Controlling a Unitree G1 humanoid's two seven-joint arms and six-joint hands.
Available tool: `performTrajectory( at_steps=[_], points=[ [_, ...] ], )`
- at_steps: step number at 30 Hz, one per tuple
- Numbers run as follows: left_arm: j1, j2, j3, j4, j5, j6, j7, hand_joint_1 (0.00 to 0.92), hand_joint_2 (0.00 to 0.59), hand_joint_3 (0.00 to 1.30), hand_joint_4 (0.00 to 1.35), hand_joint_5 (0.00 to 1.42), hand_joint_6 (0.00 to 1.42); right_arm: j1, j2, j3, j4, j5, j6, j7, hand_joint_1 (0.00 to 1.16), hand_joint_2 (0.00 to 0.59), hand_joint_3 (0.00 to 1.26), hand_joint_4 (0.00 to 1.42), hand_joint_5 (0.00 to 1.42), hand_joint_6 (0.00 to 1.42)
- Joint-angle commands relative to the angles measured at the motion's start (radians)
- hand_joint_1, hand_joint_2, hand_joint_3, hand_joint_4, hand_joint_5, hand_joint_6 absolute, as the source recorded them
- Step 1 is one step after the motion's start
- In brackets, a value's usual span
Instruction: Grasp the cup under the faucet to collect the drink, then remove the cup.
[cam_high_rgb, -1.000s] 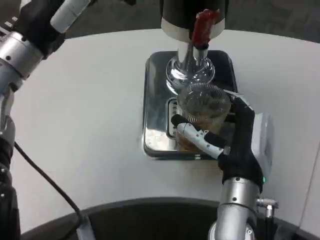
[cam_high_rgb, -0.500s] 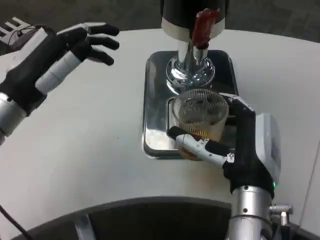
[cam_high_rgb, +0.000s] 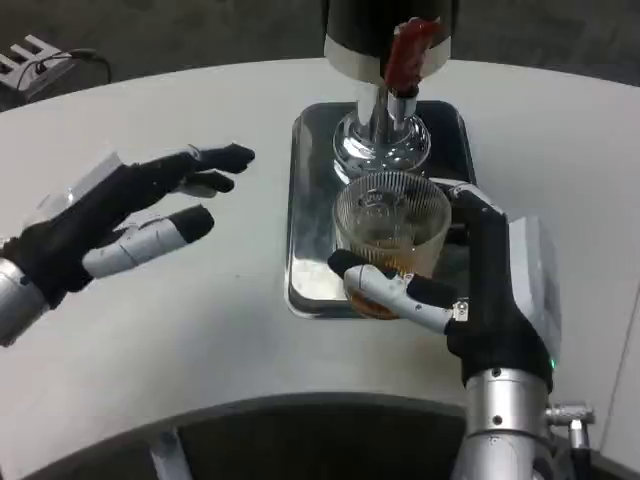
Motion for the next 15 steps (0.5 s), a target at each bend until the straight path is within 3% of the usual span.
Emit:
performTrajectory(
  at_steps=[1,7,15],
  points=[
    [0.069,0.036,-0.02,-0.116,0.034,-0.01,0.027,0.0,0.051,0.21,0.14,0.21,0.2,0.035,0.048,0.03,-0.069,0.001,0.007,0.038,1.0,0.137,0.96,1.08,1.07,0.73],
    [0.217,0.089,0.001,-0.367,0.053,0.04,0.063,0.0,0.051,0.14,0.03,0.09,0.15,0.079,0.001,0.052,-0.175,-0.021,0.035,0.123,1.02,0.143,0.97,1.08,1.07,0.75],
    [0.405,0.107,0.055,-0.681,0.111,0.189,0.142,0.0,0.065,0.02,0.0,0.0,0.08,0.098,-0.018,0.026,-0.249,-0.041,0.05,0.213,1.02,0.148,0.97,1.1,1.07,0.75]
  ],
)
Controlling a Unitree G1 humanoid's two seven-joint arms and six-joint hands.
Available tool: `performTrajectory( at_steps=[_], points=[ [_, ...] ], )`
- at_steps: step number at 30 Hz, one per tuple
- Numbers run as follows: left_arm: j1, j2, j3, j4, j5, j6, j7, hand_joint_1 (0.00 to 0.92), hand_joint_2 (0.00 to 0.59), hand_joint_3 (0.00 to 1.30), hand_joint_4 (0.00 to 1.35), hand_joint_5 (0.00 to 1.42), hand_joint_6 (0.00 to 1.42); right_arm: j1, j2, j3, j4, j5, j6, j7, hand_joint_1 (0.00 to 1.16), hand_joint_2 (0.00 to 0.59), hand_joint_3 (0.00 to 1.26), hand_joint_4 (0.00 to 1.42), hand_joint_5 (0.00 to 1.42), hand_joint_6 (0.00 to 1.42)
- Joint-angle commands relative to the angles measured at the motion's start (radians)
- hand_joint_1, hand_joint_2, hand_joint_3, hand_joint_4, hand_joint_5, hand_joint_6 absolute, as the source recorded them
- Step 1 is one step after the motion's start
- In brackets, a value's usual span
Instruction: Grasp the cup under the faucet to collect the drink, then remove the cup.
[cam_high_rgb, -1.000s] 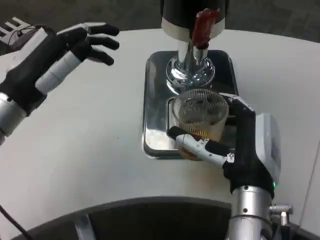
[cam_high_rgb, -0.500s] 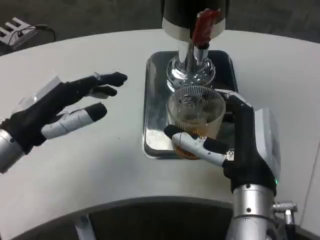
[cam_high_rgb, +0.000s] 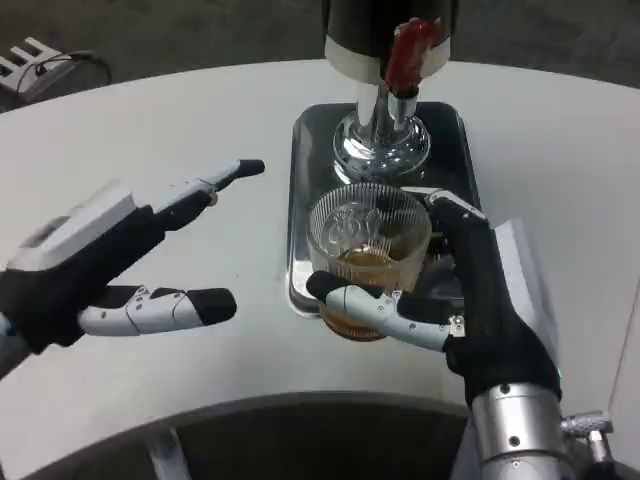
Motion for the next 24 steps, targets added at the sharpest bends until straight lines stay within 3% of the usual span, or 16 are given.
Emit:
performTrajectory(
  at_steps=[1,11,24],
  points=[
    [0.102,0.023,0.031,-0.152,0.04,0.08,0.041,0.0,0.063,0.02,0.0,0.0,0.06,0.015,0.0,-0.017,-0.058,-0.007,-0.004,0.04,1.02,0.148,0.97,1.1,1.07,0.75],
    [0.291,0.008,0.068,-0.434,0.111,0.255,0.087,0.0,0.073,0.0,0.0,0.0,0.0,0.07,-0.027,-0.038,-0.148,-0.024,0.001,0.136,1.03,0.15,0.96,1.1,1.07,0.75],
    [0.388,0.002,0.052,-0.586,0.147,0.353,0.098,0.0,0.076,0.0,0.0,0.0,0.0,0.199,-0.036,-0.049,-0.29,-0.06,0.021,0.214,1.04,0.151,0.98,1.1,1.07,0.75]
  ],
)
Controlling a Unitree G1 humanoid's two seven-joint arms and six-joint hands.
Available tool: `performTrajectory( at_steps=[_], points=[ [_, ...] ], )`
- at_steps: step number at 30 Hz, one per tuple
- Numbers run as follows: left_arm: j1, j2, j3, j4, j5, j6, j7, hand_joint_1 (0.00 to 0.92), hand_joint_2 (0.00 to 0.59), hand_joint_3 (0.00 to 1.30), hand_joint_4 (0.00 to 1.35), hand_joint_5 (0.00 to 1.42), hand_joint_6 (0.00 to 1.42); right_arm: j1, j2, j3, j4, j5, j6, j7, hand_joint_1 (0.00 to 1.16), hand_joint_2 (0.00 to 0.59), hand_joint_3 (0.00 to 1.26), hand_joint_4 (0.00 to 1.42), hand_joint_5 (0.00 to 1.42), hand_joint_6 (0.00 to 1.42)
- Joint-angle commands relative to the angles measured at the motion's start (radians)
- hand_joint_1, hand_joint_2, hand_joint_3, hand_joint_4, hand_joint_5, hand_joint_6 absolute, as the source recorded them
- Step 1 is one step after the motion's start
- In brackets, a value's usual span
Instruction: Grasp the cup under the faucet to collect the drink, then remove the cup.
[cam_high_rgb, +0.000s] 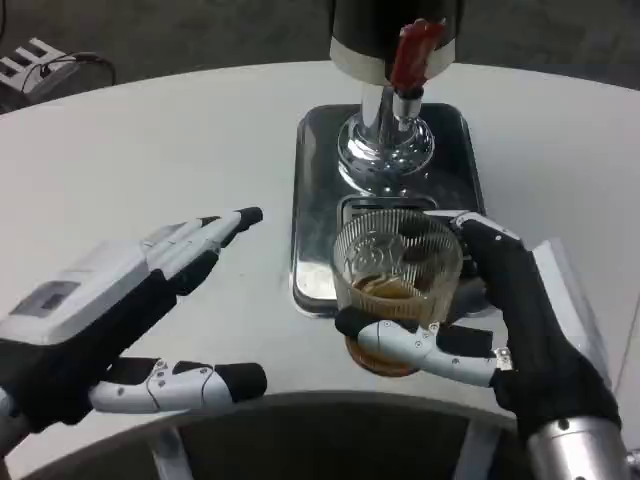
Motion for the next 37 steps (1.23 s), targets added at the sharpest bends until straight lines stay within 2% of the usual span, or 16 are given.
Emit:
performTrajectory(
  at_steps=[1,5,13,21,37],
  points=[
    [0.033,-0.004,-0.006,-0.037,0.006,0.011,0.0,0.0,0.077,0.0,0.0,0.0,0.0,0.046,0.001,-0.006,-0.079,-0.018,0.007,0.023,1.04,0.151,0.98,1.1,1.07,0.75],
    [0.066,0.004,-0.012,-0.064,-0.007,-0.012,-0.012,0.0,0.078,0.0,0.0,0.0,0.0,0.074,0.003,-0.014,-0.112,-0.032,0.014,0.043,1.04,0.151,0.97,1.1,1.07,0.75],
    [0.086,0.02,-0.009,-0.068,-0.012,-0.056,-0.019,0.0,0.078,0.0,0.0,0.0,0.0,0.095,0.007,0.001,-0.126,-0.05,0.007,0.065,1.04,0.151,0.97,1.1,1.07,0.76],
    [0.119,0.038,-0.012,-0.05,0.036,-0.153,-0.005,0.0,0.082,0.0,0.0,0.0,0.0,0.111,0.004,0.009,-0.133,-0.06,-0.003,0.065,1.04,0.151,0.97,1.1,1.07,0.76],
    [0.084,0.033,-0.026,-0.024,0.052,-0.143,-0.008,0.0,0.083,0.0,0.0,0.0,0.0,0.098,0.006,-0.005,-0.119,-0.049,-0.004,0.068,1.05,0.153,0.96,1.1,1.07,0.74]
  ],
)
